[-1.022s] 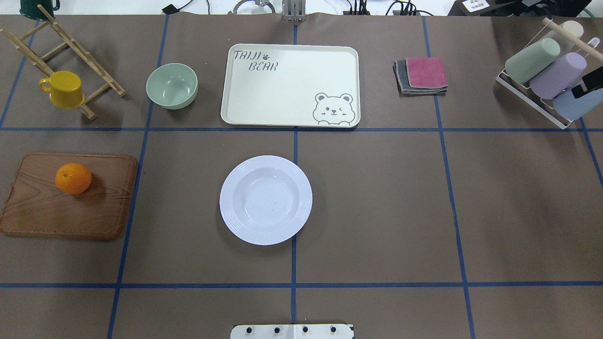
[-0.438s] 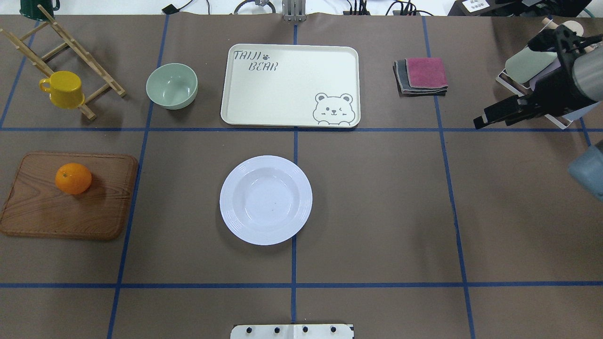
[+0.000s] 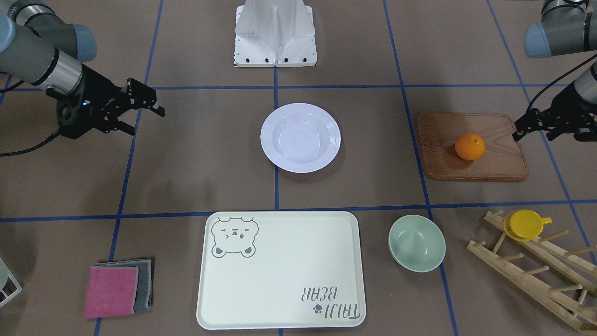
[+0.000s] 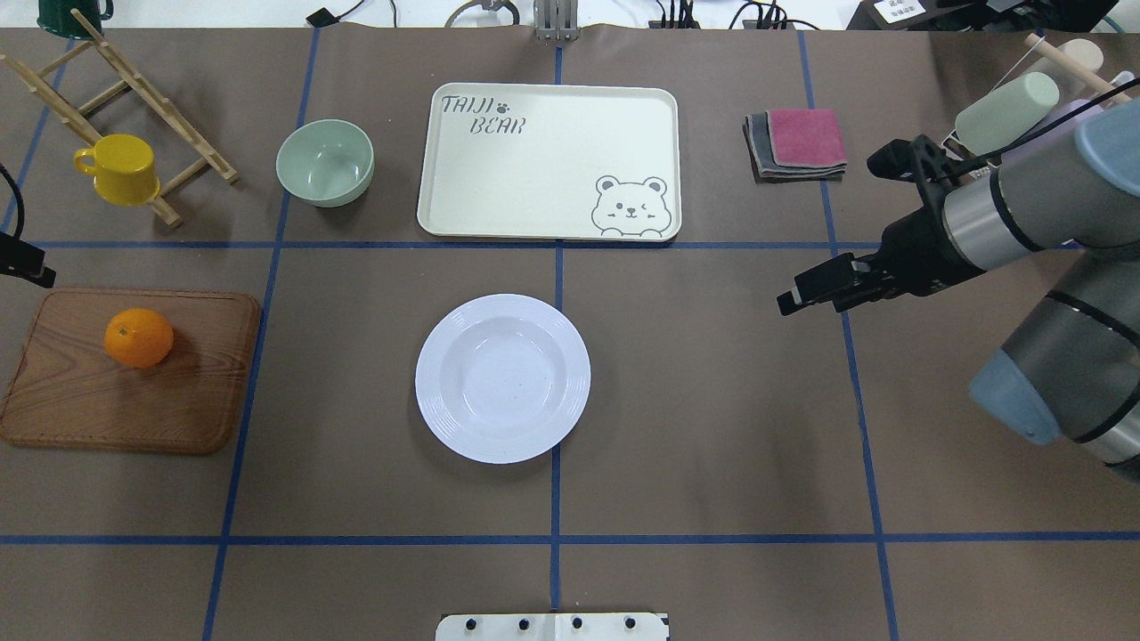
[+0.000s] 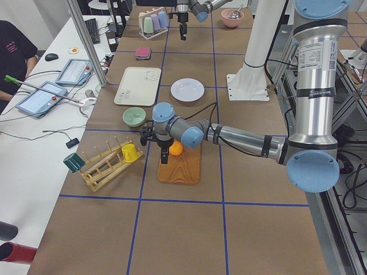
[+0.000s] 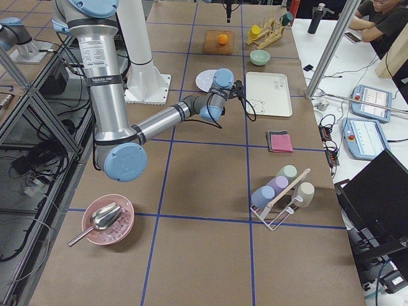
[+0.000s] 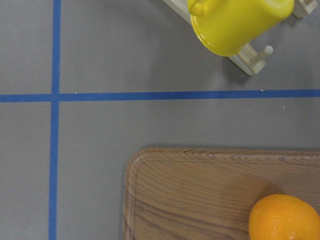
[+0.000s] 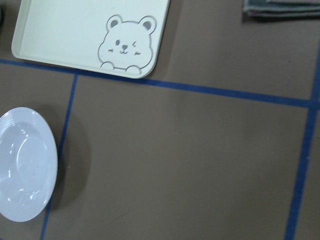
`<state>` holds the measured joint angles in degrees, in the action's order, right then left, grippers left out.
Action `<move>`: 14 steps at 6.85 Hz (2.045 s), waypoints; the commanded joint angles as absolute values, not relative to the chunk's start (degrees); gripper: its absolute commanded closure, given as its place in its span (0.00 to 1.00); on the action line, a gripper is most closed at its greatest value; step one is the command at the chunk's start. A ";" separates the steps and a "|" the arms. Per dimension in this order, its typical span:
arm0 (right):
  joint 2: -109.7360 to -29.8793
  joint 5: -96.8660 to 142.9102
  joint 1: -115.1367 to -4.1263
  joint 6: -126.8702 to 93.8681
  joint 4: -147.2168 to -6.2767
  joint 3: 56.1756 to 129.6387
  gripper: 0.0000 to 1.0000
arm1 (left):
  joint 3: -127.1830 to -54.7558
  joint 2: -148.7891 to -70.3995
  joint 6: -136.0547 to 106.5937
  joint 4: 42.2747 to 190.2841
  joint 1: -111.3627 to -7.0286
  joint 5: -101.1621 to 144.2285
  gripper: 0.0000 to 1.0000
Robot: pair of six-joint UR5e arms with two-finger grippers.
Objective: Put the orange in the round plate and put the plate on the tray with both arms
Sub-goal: 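Move the left gripper to the orange while the right gripper reaches toward the white plate, then grasp the orange with the left gripper while the right gripper grips the plate rim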
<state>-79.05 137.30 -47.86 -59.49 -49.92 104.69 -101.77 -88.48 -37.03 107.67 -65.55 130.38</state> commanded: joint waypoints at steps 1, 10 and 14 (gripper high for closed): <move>-75.69 131.71 -40.29 -65.88 -49.04 105.02 0.00 | -103.00 -90.17 -43.99 108.36 -61.37 128.43 0.01; -74.44 113.12 -25.14 -81.91 -31.82 101.87 0.00 | -94.95 -92.28 -54.64 119.23 -52.04 122.78 0.01; -74.27 113.12 -25.14 -81.83 -31.82 101.87 0.00 | -94.48 -92.64 -56.16 120.06 -51.07 122.70 0.12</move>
<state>-74.27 113.12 -25.14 -81.86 -31.82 101.89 -94.53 -92.82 -56.16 119.95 -51.16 122.70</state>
